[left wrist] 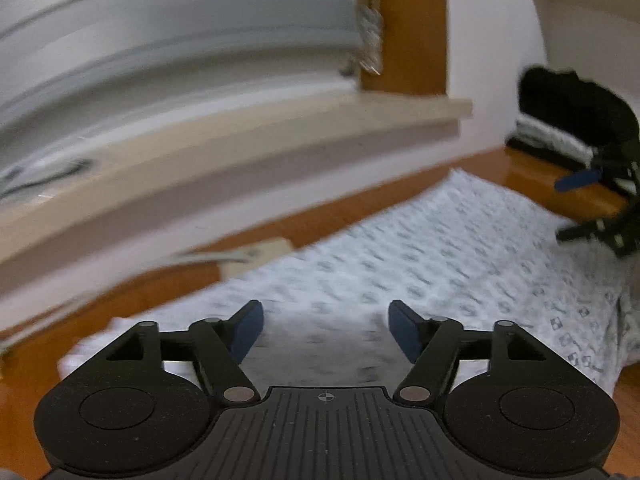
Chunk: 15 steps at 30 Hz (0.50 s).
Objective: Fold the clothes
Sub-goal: 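Pinch the folded shirt edge with the left tool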
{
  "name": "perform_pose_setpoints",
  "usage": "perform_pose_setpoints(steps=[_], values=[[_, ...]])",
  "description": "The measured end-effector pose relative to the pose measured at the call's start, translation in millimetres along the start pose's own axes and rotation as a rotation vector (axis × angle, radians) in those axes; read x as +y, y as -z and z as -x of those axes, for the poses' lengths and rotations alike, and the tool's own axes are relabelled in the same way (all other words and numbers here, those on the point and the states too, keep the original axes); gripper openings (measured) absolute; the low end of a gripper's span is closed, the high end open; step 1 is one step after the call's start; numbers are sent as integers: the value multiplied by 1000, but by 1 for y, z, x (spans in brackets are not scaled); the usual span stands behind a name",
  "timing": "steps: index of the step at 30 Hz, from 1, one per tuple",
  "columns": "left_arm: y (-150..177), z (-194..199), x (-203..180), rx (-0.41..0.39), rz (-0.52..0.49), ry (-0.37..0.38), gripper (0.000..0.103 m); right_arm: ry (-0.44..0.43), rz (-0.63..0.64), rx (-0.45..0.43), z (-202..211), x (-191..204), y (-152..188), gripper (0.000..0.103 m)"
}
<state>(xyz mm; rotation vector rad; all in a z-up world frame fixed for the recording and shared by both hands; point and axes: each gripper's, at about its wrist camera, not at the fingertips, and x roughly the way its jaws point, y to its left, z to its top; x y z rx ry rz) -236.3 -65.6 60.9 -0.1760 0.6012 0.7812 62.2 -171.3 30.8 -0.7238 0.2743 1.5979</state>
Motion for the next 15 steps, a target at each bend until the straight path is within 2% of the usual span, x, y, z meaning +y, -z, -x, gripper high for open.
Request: perform_pose_setpoints(steps=[4, 6, 10, 15], values=[[2, 21, 48, -28, 49, -53, 80, -127, 34, -36, -4, 48, -23, 73], [7, 26, 76, -26, 100, -54, 81, -191, 54, -50, -8, 77, -35, 74], [17, 17, 103, 17, 136, -8, 82, -306, 63, -55, -21, 140, -50, 74], [30, 7, 136, 71, 182, 49, 82, -387, 78, -54, -26, 203, -63, 75]])
